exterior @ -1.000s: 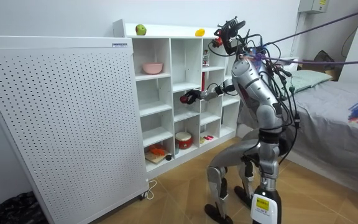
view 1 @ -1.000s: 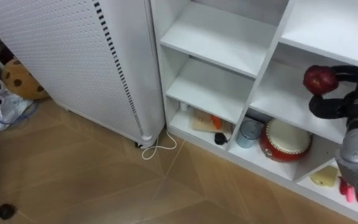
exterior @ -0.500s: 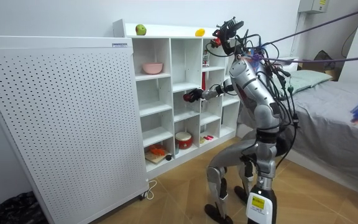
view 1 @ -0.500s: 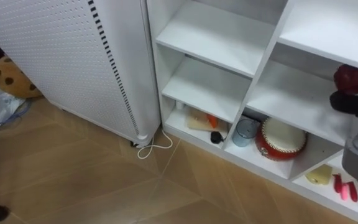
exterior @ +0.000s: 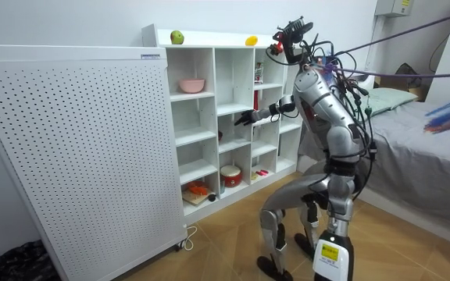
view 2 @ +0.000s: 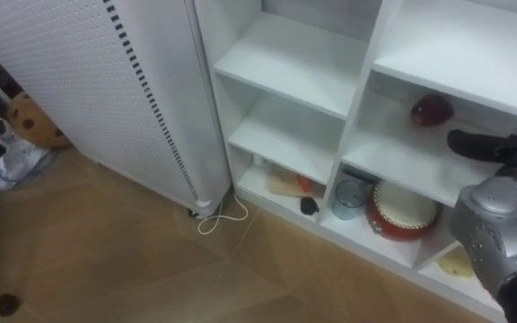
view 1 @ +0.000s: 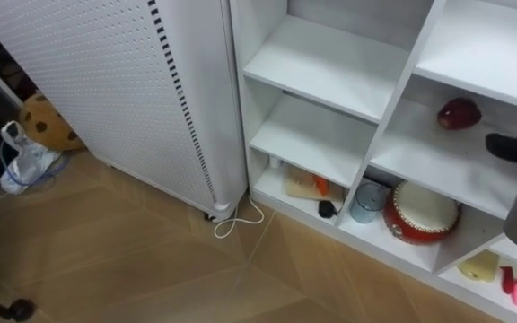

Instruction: Arrange fruit in the closet

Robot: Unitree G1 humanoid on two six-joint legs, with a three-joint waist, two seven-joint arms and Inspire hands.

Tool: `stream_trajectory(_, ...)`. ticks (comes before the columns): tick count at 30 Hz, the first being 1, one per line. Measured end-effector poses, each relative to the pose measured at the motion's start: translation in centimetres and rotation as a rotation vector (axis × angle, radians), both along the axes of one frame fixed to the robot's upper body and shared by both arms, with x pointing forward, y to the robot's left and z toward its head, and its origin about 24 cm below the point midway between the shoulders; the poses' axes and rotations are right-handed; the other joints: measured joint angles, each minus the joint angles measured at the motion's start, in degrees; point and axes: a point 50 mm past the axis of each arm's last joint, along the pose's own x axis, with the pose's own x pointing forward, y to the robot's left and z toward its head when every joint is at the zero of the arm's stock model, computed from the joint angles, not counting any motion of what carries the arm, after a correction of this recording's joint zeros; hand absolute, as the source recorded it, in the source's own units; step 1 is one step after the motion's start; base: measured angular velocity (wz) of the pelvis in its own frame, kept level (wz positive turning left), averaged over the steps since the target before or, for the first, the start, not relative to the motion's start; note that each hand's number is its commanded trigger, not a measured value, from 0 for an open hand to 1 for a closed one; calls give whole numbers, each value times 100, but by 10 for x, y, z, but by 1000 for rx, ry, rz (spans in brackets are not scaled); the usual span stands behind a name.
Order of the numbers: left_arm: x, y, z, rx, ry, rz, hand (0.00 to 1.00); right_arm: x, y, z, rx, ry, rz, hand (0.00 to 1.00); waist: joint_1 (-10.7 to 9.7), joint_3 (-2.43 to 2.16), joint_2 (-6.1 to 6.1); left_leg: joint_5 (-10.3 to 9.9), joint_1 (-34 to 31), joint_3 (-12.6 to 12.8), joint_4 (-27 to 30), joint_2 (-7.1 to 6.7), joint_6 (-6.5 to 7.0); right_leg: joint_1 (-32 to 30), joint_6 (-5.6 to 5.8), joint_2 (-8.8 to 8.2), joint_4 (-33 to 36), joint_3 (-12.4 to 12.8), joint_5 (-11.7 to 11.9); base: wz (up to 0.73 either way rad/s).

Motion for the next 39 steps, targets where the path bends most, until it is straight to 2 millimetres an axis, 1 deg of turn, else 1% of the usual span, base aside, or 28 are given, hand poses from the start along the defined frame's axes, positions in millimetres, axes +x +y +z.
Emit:
stream_trajectory(5, 0, 0, 0, -1, -3, -1, 0, -1, -1, -5, 33, 6, 11, 0, -8, 2, 11, 7, 144, 21, -101, -2, 24, 151, 40, -2, -115, -9, 34, 0)
stream_trajectory(8, 2, 0, 0, -3, -6, -5, 0, -4, -3, -17, 32, 40, 31, 0, -28, 2, 15, 12, 306, 8, -198, 12, 37, 377, 68, 12, -269, -88, 51, 3)
stream_trajectory(9, 3, -1, 0, -7, -8, -8, 0, -6, -5, -24, 35, 56, 43, 0, -23, 5, 19, 12, 415, -16, -265, 21, 37, 498, 93, 55, -380, -105, 71, 0)
stream_trajectory(12, 3, -5, -2, -32, -10, -13, 0, -9, -8, -39, 39, 97, 101, 0, -29, 8, 24, 18, 730, -9, -486, 19, 54, 790, 154, 101, -648, -98, 151, -5)
stream_trajectory(14, 2, -3, -4, -37, 3, -11, 0, -12, -10, -49, 35, 129, 137, 0, -19, 17, 38, 32, 937, 8, -582, 22, 81, 990, 199, 171, -785, -69, 189, -9)
stream_trajectory(15, 0, -1, -4, -42, 15, -6, 0, -15, -13, -58, 16, 166, 163, 0, -10, 19, 45, 24, 1099, 32, -659, 25, 102, 1146, 228, 175, -884, -62, 204, -5)
stream_trajectory(16, -1, -1, -5, -46, 22, -4, 0, -19, -14, -67, -6, 201, 195, 0, -9, 30, 76, 11, 1271, 66, -755, 47, 124, 1313, 261, 181, -996, -64, 226, -6)
stream_trajectory(17, -2, -1, -5, -51, 26, -5, 0, -20, -14, -71, -17, 215, 212, 0, -8, 30, 94, 1, 1344, 91, -797, 78, 140, 1362, 275, 185, -1061, -56, 243, -11)
stream_trajectory(19, -1, -3, -7, -74, 39, -8, 0, -24, -14, -81, -90, 278, 297, 0, -4, 28, 119, -9, 1631, 230, -976, 132, 163, 1587, 325, 273, -1240, 64, 307, -22)
stream_trajectory(20, 0, -3, -8, -80, 41, -8, 0, -25, -13, -84, -113, 295, 322, 0, -5, 25, 125, -5, 1699, 288, -1022, 164, 173, 1634, 330, 286, -1287, 91, 328, -24)
stream_trajectory(21, 2, -5, -9, -92, 42, -7, 0, -28, -13, -90, -164, 331, 370, 0, -24, 26, 211, 0, 1853, 311, -1090, 213, 188, 1812, 350, 369, -1445, 89, 377, -23)
stream_trajectory(22, 4, -5, -9, -102, 41, -11, 0, -34, -12, -103, -194, 371, 423, 0, -21, 18, 231, 0, 2043, 348, -1219, 269, 190, 1970, 360, 437, -1619, 89, 429, -24)
stream_trajectory(23, 5, -5, -9, -105, 41, -13, 0, -37, -11, -109, -206, 398, 451, 0, -18, 16, 234, -1, 2138, 380, -1280, 308, 192, 2057, 358, 473, -1706, 101, 457, -28)
stream_trajectory(25, 7, -7, -10, -130, 41, -16, 0, -56, -10, -140, -252, 537, 551, 0, -25, 7, 242, -1, 2512, 465, -1526, 384, 192, 2408, 363, 569, -2015, 165, 559, -28)
stream_trajectory(26, 8, -8, -10, -135, 41, -17, 0, -62, -10, -149, -251, 573, 574, 0, -29, 5, 245, -1, 2609, 506, -1577, 416, 191, 2499, 362, 581, -2087, 177, 577, -24)
stream_trajectory(27, 8, -8, -11, -146, 46, -17, 0, -75, -9, -167, -221, 628, 610, 0, -52, -1, 237, -3, 2818, 571, -1706, 428, 191, 2657, 378, 622, -2196, 236, 594, -21)
stream_trajectory(28, 7, -10, -13, -152, 54, -11, 0, -90, -9, -185, -190, 687, 637, 0, -94, -29, 279, -2, 3034, 599, -1847, 456, 190, 2866, 401, 684, -2382, 247, 645, -19)
stream_trajectory(29, 6, -11, -14, -153, 60, -7, 0, -99, -8, -195, -178, 722, 651, 0, -117, -53, 301, 0, 3145, 616, -1938, 477, 188, 2982, 394, 705, -2507, 237, 691, -18)
stream_trajectory(30, 3, -11, -15, -154, 69, 0, 0, -116, -4, -214, -142, 784, 685, 0, -195, -119, 320, 17, 3357, 647, -2125, 512, 171, 3197, 396, 761, -2743, 221, 766, -20)
stream_trajectory(31, 1, -10, -15, -152, 76, 8, 0, -132, 0, -230, -101, 834, 717, 0, -294, -152, 311, 66, 3599, 714, -2353, 505, 169, 3388, 409, 771, -2935, 229, 820, -16)
stream_trajectory(32, -1, -10, -15, -153, 77, 14, 0, -139, 2, -237, -81, 855, 729, 0, -346, -161, 326, 93, 3728, 722, -2468, 498, 167, 3518, 420, 781, -3058, 224, 847, -14)
stream_trajectory(33, -3, -10, -16, -152, 80, 17, 0, -158, 6, -252, -43, 904, 749, 0, -454, -204, 343, 126, 3992, 756, -2698, 498, 155, 3754, 432, 816, -3275, 227, 949, -6)
stream_trajectory(34, -4, -9, -16, -147, 79, 20, 0, -179, 10, -267, -9, 960, 767, 0, -568, -262, 365, 161, 4255, 774, -2904, 496, 149, 4028, 464, 865, -3530, 227, 1001, -6)
stream_trajectory(35, -5, -10, -16, -147, 75, 26, 0, -190, 12, -274, 17, 985, 771, 0, -633, -276, 367, 179, 4402, 792, -3025, 495, 147, 4178, 474, 883, -3656, 227, 1025, 0)
stream_trajectory(36, -8, -12, -17, -150, 71, 44, 0, -214, 16, -288, 70, 1036, 777, 0, -697, -303, 378, 223, 4751, 834, -3289, 486, 141, 4517, 504, 913, -3941, 225, 1091, -12)
stream_trajectory(37, -13, -15, -19, -152, 78, 44, 0, -236, 20, -298, 114, 1086, 785, 0, -775, -315, 385, 256, 5094, 887, -3562, 482, 131, 4837, 525, 963, -4245, 249, 1176, -17)
stream_trajectory(38, -16, -17, -19, -154, 85, 40, 0, -246, 23, -303, 138, 1104, 786, 0, -818, -322, 380, 274, 5246, 916, -3683, 479, 126, 4983, 533, 973, -4368, 246, 1206, -17)
stream_trajectory(39, -18, -20, -20, -154, 82, 37, 0, -266, 27, -310, 184, 1132, 772, 0, -912, -324, 370, 317, 5528, 952, -3903, 460, 118, 5247, 555, 986, -4591, 239, 1263, -8)
